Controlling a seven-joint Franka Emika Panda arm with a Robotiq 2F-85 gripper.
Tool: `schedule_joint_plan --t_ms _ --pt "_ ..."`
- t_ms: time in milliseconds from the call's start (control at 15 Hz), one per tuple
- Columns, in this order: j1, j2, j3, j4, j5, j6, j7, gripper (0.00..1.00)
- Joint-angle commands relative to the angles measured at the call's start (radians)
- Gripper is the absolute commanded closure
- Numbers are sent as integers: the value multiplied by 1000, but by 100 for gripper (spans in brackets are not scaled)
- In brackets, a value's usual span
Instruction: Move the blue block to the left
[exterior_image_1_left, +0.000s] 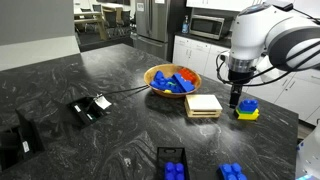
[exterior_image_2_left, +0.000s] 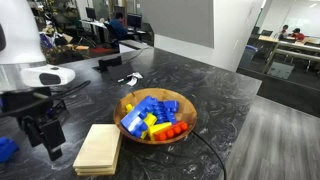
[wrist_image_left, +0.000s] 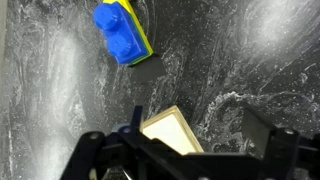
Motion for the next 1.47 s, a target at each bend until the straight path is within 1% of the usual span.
schedule_joint_plan --t_ms 0,267,333,400,667,867,1000,1133,1200,1400 --pt "17 2 -16 1 -7 -2 7 0" --pt "17 2 -16 1 -7 -2 7 0" --pt "9 9 1 13 -29 -14 40 0" --pt "14 14 5 24 -36 -17 38 0" --pt "47 52 40 81 -74 -15 58 0" --pt "91 61 55 106 -60 43 50 0" --pt "114 75 77 127 -85 69 39 0" --pt "115 79 91 143 -126 46 60 0" --pt "127 63 79 123 -93 58 56 0" --pt "126 66 81 126 -112 57 56 0"
